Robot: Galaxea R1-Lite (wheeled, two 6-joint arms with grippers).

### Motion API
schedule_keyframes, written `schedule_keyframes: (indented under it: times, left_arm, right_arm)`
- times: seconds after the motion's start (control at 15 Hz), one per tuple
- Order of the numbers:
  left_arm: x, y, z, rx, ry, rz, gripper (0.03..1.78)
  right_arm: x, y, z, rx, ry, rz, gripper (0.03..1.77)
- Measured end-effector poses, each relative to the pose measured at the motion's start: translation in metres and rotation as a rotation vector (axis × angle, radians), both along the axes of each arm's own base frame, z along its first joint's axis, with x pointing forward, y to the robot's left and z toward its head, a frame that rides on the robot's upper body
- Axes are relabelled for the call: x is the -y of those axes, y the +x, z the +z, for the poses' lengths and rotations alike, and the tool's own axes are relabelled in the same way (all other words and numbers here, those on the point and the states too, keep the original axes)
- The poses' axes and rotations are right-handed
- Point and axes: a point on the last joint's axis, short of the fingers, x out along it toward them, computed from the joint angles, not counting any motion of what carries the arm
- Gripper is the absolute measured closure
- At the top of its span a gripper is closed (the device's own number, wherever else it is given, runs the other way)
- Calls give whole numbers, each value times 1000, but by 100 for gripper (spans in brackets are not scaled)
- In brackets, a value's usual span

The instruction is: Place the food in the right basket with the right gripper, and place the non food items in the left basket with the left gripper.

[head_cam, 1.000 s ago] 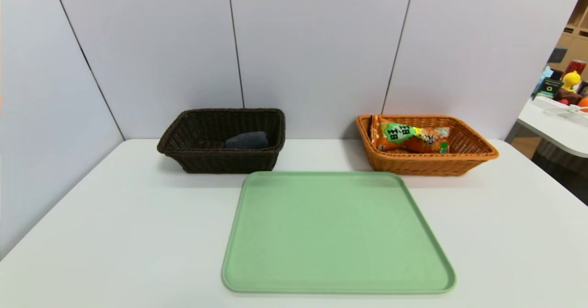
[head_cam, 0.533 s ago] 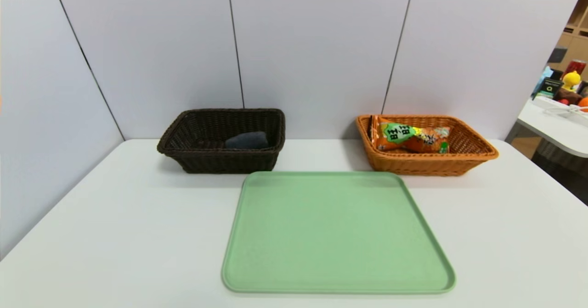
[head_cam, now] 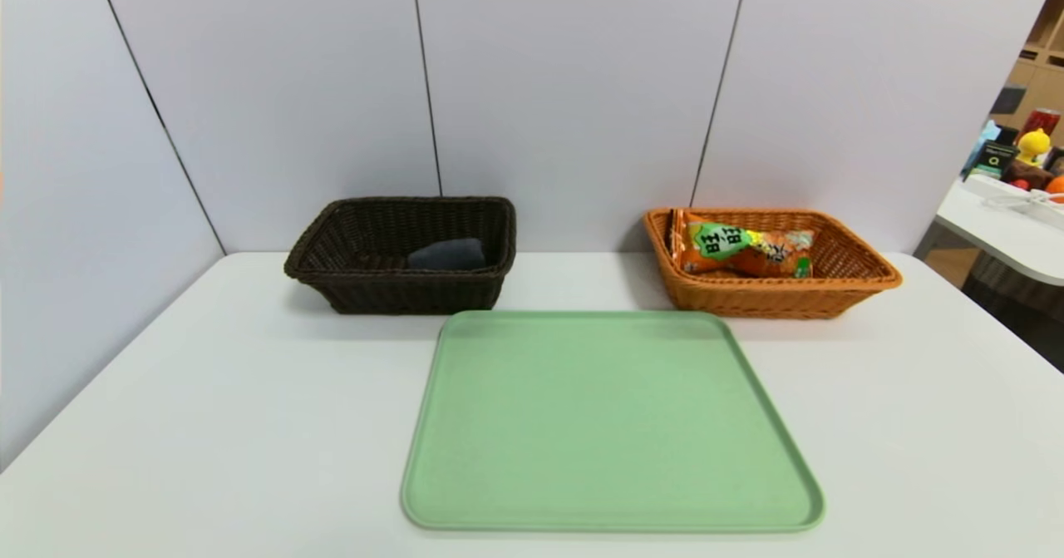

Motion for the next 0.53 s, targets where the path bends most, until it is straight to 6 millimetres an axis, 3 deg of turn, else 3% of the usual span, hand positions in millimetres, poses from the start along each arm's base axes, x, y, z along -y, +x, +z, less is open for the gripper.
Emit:
schedule_keyframes:
  times: [0.53]
  left_arm:
    - [0, 9, -29, 110, -2, 5, 12]
  right_arm:
    - [0, 10, -13, 199, 2, -16, 9]
